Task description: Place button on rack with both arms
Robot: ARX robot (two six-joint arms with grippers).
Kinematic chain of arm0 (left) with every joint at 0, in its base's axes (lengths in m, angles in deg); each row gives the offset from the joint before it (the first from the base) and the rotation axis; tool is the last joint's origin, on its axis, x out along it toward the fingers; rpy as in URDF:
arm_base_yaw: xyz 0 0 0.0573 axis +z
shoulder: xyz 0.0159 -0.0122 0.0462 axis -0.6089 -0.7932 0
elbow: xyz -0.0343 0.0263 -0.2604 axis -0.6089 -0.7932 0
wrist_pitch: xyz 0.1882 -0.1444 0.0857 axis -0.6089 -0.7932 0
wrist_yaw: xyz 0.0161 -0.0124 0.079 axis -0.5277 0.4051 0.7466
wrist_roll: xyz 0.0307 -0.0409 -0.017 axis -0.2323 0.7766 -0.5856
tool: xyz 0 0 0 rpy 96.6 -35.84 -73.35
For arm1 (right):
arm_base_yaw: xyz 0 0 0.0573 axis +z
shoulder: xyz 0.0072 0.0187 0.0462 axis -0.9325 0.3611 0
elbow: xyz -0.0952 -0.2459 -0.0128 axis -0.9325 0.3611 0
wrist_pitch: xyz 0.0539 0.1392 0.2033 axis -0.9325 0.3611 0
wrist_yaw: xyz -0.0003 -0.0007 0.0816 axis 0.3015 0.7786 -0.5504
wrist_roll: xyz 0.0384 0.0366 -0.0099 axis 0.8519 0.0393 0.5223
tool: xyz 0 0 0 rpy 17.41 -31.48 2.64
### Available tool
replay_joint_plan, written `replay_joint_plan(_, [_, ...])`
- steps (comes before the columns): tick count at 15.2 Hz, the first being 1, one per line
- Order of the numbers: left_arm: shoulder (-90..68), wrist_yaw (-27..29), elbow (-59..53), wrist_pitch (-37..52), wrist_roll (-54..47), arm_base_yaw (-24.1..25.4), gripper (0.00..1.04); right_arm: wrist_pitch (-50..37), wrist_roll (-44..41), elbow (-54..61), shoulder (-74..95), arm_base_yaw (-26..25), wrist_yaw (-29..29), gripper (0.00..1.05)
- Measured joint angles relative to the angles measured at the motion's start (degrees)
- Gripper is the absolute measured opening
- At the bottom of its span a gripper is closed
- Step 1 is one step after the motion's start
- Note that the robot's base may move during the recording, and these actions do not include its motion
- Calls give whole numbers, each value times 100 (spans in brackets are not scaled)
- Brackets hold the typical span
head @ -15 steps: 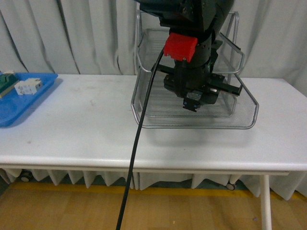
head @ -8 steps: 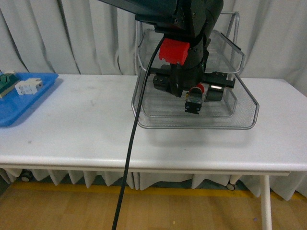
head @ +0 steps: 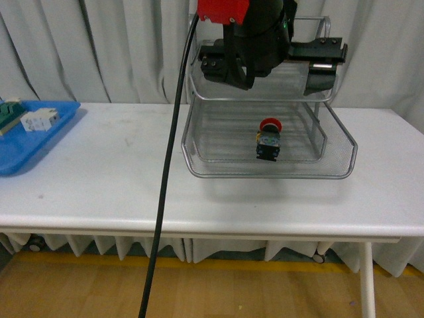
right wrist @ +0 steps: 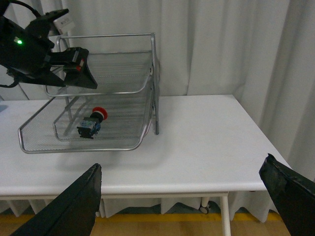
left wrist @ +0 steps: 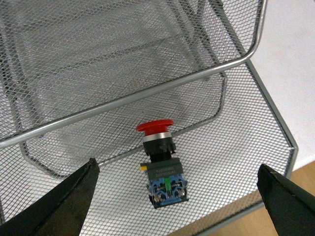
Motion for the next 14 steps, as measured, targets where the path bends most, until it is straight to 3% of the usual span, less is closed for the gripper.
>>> replay_joint_plan(6, [2603,59,-3211,1882,-468,-20,98,0,0,0,0,0,0,98])
replay_joint_plan(8, [3689,452,-4293,2645,-538,205,96,0,0,0,0,0,0,98])
replay_joint_plan(9, [4201,1569,-5263,4295,-625,334,83,0,0,0,0,0,-4,98])
replay_joint_plan(10, [4747,2188,-6264,5421,-649,555,71,2,0,0,0,0,-2,98])
replay_joint_plan(12, [5565,2026,-7796,6605,-649,1097,45,0,0,0,0,0,-4,98])
replay_joint_plan(14, [6181,1537,-8929,6861,-651,1473,18,2,0,0,0,0,-2,98])
